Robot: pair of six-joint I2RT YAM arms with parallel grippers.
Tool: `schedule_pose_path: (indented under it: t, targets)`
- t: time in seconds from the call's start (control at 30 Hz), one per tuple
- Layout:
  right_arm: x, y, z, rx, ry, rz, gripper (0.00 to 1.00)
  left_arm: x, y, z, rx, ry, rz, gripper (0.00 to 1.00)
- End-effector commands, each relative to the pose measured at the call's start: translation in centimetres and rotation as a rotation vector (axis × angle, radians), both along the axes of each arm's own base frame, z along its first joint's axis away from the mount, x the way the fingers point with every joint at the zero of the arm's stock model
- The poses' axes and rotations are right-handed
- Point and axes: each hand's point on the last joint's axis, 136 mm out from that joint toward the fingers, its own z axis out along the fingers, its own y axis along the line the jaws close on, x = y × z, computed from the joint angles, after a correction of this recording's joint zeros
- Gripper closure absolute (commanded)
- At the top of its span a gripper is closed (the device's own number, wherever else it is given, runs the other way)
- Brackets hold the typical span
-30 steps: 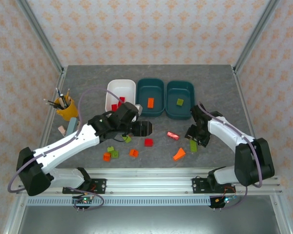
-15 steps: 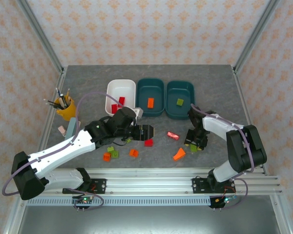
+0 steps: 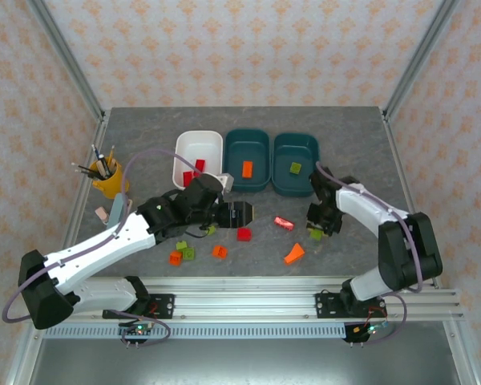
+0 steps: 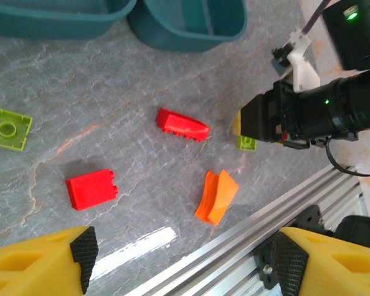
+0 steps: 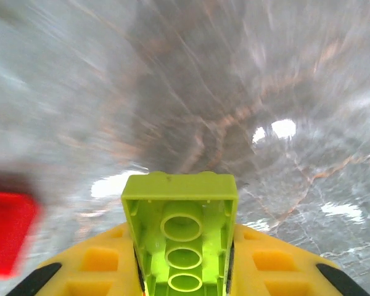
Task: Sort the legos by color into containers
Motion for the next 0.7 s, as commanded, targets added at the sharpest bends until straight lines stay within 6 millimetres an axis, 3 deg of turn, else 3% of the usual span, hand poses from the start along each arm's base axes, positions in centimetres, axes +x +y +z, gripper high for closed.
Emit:
schedule_pose_path:
  t: [0.0,0.07,0.17,0.33,0.47,0.67]
  targets:
    - [4.8,0.4,6.4,-0.016,-0.198,0.032,0.73,2.4,0.5,4.2,-0.033,-0.078,0.087,0.21]
    - [7.5,1.6,8.2,0.007,-0.237,0.069,0.73,3.8,0.9,5.3,-0.035,-0.086,0.124,0.2]
    - [11.2,3.6,8.5,0.051,-0.252,0.128,0.73,6.1,2.2,6.2,-0.018,-0.085,0.2,0.2]
    - [15.7,5.8,5.9,0.07,-0.199,0.216,0.74,9.2,4.6,6.4,0.052,-0.079,0.316,0.2]
    - [17.5,7.0,3.2,0.091,-0.138,0.248,0.74,10.5,5.6,6.7,0.048,-0.087,0.362,0.21]
    - [18.2,7.7,0.1,0.11,-0.073,0.247,0.7,10.8,5.7,5.8,0.058,-0.066,0.37,0.21]
